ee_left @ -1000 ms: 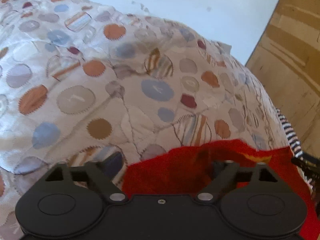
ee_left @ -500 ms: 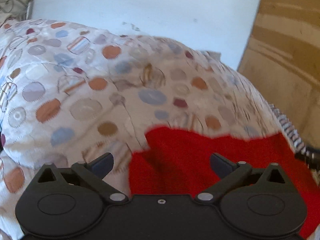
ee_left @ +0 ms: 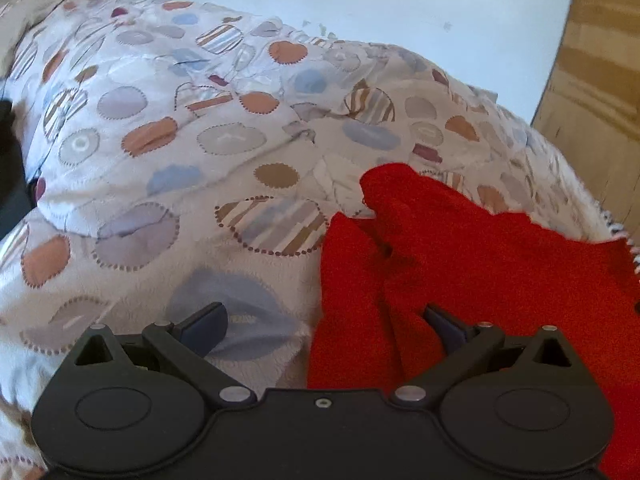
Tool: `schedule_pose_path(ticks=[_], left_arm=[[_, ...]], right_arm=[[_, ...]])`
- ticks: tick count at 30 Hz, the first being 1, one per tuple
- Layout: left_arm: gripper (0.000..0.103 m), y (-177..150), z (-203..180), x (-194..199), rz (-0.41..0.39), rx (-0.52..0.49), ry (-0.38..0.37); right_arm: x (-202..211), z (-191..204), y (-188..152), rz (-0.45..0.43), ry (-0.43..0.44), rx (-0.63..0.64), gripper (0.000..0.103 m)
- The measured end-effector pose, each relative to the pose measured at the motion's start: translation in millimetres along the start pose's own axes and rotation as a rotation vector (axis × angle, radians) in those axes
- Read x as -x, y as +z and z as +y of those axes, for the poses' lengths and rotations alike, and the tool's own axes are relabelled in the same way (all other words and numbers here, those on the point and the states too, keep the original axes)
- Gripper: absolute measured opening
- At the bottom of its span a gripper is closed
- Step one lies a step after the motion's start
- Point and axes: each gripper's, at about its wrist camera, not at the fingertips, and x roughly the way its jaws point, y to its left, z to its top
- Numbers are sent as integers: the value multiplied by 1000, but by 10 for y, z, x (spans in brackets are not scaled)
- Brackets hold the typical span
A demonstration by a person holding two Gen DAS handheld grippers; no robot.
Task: Fold small clothes
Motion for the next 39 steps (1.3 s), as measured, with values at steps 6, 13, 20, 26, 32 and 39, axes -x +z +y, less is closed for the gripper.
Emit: schedule_pose_path(ticks=[6, 13, 20, 26, 32, 39], left_arm=[[102, -68, -121, 442, -34, 3, 16], [102, -463, -328, 1014, -23, 16, 35], [102, -792, -305, 978, 47, 64, 63], [102, -920, -231, 1042, 46, 100, 64], [102, -914, -245, 1082, 51, 97, 75], [102, -914, -258, 1118, 56, 94, 88]], right_arm=[[490, -74, 11, -57, -6, -46, 103], [1085, 164, -251, -74, 44, -62, 103], [1196, 259, -696, -26, -56, -60, 103], [1279, 288, -824, -62, -96, -92, 103], [1328, 295, -870, -86, -112, -94, 103], [1591, 473, -534, -196, -53, -63, 103]])
